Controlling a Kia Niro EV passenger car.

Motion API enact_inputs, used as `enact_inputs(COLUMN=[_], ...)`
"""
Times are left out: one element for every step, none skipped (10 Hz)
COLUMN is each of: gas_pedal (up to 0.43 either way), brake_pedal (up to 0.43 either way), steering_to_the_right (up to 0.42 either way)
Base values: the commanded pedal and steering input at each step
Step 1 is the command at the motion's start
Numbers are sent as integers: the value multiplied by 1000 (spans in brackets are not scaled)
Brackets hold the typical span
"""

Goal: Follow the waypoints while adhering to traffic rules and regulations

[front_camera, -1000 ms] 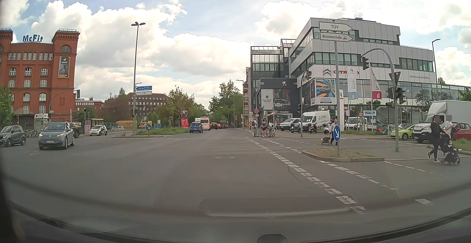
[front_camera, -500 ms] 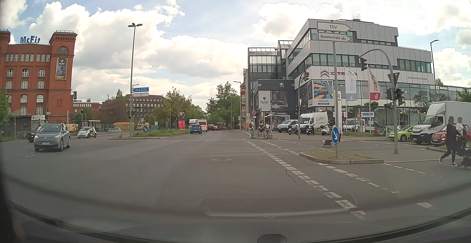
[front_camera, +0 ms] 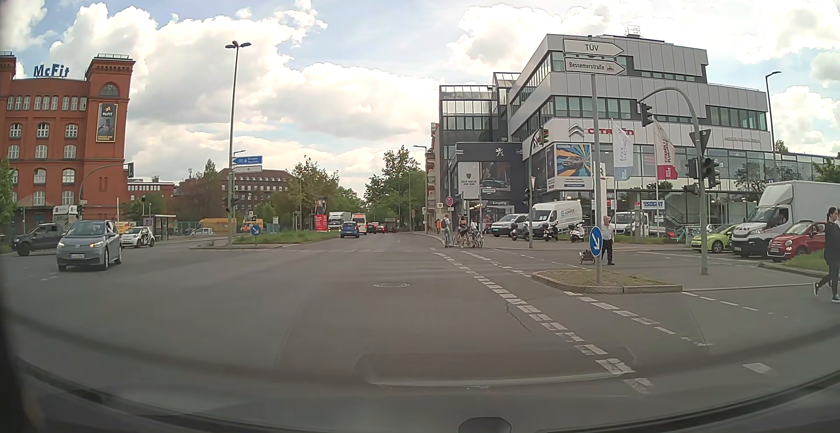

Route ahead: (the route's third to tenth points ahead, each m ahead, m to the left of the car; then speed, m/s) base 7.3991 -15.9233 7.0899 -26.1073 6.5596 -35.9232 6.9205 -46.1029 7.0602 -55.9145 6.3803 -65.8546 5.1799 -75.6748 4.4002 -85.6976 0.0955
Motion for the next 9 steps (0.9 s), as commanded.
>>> enact_inputs(gas_pedal=[0,0,0,0,0,0,0,0,0], brake_pedal=[232,232,232,232,232,232,232,232,232], steering_to_the_right=[695,827,874,854,787,733,723,730,735])
